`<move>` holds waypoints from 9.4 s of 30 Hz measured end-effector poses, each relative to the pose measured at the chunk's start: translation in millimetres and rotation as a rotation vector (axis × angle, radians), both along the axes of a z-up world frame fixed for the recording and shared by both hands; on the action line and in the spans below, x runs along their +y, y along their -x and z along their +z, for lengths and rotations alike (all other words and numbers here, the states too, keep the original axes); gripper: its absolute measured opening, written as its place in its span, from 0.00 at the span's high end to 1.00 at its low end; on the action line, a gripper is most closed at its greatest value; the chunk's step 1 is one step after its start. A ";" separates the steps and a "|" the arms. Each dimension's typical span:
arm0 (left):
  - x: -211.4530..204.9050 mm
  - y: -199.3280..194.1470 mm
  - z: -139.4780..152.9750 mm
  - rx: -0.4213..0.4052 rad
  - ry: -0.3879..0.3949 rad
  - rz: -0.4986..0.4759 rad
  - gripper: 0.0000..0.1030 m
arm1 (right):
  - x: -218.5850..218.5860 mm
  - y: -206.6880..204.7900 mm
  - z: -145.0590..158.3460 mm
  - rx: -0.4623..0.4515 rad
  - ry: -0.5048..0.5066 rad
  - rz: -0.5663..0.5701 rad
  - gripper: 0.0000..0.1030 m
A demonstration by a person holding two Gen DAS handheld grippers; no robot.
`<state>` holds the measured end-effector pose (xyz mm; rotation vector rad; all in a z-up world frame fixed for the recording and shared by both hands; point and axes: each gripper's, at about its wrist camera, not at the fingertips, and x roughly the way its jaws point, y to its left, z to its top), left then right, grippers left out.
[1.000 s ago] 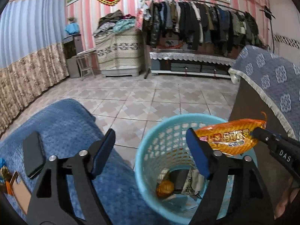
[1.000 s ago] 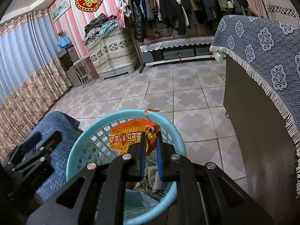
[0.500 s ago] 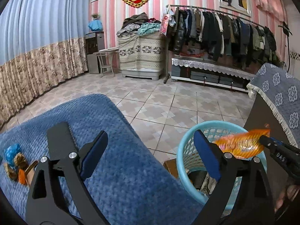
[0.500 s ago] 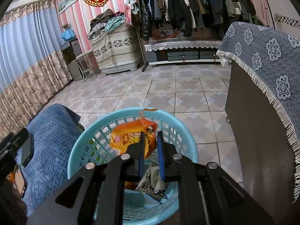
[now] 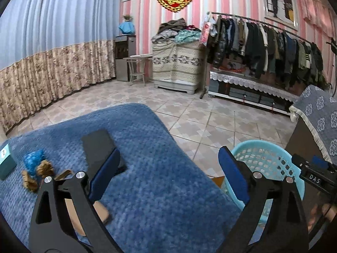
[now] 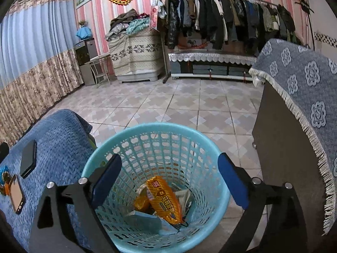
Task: Collect trash
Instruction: 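Move both tools back over the rug toward the paper bag and lid, then close the left tool on the brown paper bag, then grasp the orange round lid with the right tool while the left tool holds the paper bag, then carry the paper bag and the orange lid over the blue basket, then open the left tool to drop the paper bag while the right tool releases the lid, then move both tools back over the rug toward the blue plastic bag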
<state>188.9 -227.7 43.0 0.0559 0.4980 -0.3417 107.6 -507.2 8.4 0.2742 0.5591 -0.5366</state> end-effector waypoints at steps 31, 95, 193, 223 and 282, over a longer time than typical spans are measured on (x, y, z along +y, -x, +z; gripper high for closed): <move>187.5 41.3 19.5 -0.064 0.012 0.323 0.06 | 154.5 -28.1 27.7 -0.135 0.047 0.327 0.05; 293.5 -37.2 -65.6 0.142 -0.060 0.462 0.80 | 343.4 -158.3 -7.8 0.055 0.038 0.730 0.05; 279.9 2.6 -27.3 0.082 0.034 0.393 0.80 | 354.1 -117.2 14.1 0.040 0.034 0.822 0.61; -40.1 2.6 -1.5 0.024 0.019 -0.163 0.80 | -1.6 16.8 26.7 -0.110 -0.101 0.088 0.61; 54.8 17.5 11.4 -0.046 -0.003 0.078 0.06 | 68.3 -21.6 17.9 -0.049 -0.006 0.166 0.07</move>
